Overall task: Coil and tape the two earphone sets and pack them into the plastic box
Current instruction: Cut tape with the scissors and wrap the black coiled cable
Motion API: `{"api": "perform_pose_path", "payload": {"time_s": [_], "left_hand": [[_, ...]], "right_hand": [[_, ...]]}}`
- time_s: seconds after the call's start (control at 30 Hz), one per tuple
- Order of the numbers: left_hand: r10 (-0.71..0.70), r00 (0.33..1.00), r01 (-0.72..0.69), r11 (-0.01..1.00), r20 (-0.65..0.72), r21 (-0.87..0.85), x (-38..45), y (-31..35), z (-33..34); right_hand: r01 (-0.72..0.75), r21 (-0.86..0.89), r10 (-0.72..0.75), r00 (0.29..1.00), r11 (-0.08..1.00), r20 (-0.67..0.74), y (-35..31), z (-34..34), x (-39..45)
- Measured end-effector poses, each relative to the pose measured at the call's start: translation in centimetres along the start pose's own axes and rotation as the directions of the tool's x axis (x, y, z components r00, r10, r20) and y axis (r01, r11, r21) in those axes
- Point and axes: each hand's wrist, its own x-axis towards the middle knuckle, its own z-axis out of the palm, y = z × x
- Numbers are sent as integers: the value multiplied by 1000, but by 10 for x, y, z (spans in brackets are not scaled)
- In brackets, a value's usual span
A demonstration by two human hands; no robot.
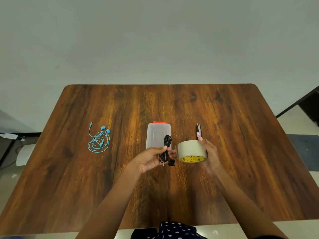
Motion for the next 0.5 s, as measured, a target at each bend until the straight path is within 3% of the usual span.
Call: {"api": "perform_pose_path", "payload": {"time_s": [0.5], "left_hand": [[177,963,-115,952,-204,283,9,-11,23]], "right_hand": [[110,-154,-94,989,982,111,6,-3,7]]}}
